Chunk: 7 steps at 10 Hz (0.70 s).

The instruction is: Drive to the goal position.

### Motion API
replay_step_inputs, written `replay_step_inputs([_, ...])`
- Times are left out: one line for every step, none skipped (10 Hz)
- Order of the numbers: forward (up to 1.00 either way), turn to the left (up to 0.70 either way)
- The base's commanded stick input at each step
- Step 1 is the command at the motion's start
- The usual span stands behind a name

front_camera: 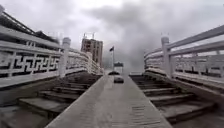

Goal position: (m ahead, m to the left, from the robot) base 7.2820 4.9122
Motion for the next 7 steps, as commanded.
replay_step_inputs([0.69, 0.01])
replay_step_inputs([0.69, 0.01])
replay_step_inputs([0.69, 0.01])
replay_step_inputs([0.69, 0.01])
replay_step_inputs([0.69, 0.01])
replay_step_inputs([0.64, 0.01])
replay_step_inputs([0.45, 0.03])
